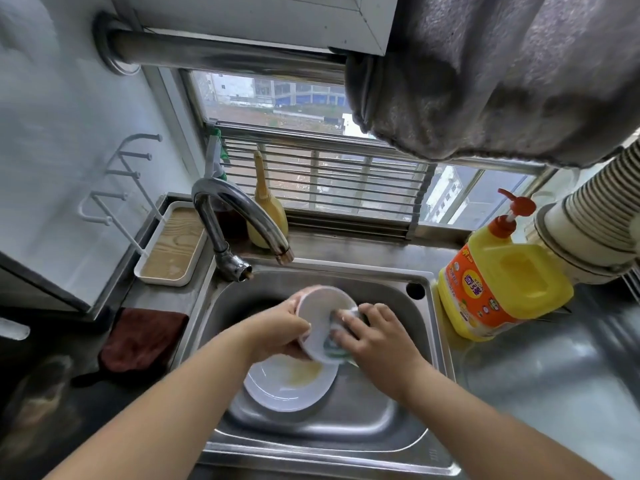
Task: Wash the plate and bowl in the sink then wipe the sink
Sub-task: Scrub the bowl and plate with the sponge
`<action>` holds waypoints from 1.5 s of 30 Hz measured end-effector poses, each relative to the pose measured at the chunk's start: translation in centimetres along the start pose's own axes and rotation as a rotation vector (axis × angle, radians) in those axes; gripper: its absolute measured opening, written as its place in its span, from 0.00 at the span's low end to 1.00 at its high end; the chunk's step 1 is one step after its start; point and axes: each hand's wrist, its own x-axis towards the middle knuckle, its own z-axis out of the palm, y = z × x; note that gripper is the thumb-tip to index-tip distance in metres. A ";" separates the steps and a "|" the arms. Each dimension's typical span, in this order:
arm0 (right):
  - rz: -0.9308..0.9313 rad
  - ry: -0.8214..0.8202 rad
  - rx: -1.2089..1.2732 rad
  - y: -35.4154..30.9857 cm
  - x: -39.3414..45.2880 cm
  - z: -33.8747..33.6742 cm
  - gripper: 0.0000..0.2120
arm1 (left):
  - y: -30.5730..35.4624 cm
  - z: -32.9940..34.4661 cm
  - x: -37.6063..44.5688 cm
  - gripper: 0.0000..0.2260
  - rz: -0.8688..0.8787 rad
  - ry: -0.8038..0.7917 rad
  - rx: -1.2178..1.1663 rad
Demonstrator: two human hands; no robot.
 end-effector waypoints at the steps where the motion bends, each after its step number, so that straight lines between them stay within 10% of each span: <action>1: 0.148 0.004 0.037 -0.9 0.8 -0.2 0.17 | -0.2 1.1 0.1 0.32 0.079 0.088 -0.092; 5: 0.497 -0.038 0.240 -4.5 1.9 -0.3 0.17 | -2.6 4.0 0.8 0.34 0.241 0.333 -0.177; 11: -0.081 0.001 0.041 -0.8 -1.2 0.2 0.13 | -0.6 -0.6 -0.8 0.33 -0.050 -0.104 0.137; 17: 0.424 -0.079 0.185 -4.5 1.6 -0.3 0.16 | -2.3 3.7 -0.2 0.35 0.189 0.280 -0.183; 23: -0.157 -0.041 -0.024 -1.1 -1.3 0.1 0.13 | -0.6 -0.6 -1.3 0.30 -0.089 -0.076 0.235; 29: 0.404 -0.196 0.122 -5.1 2.0 0.1 0.20 | -2.3 3.1 -0.2 0.35 0.148 0.305 -0.156; 35: -0.133 -0.018 -0.057 -2.0 -1.6 1.2 0.16 | -1.6 -0.7 -0.8 0.30 -0.123 -0.020 0.220; 41: 0.432 -0.188 0.138 -5.5 1.6 0.4 0.20 | -3.7 3.5 0.6 0.35 0.153 0.301 -0.232; 45: -0.007 -0.110 0.085 -2.7 -1.1 1.3 0.16 | -2.5 0.4 0.2 0.33 0.035 0.130 0.144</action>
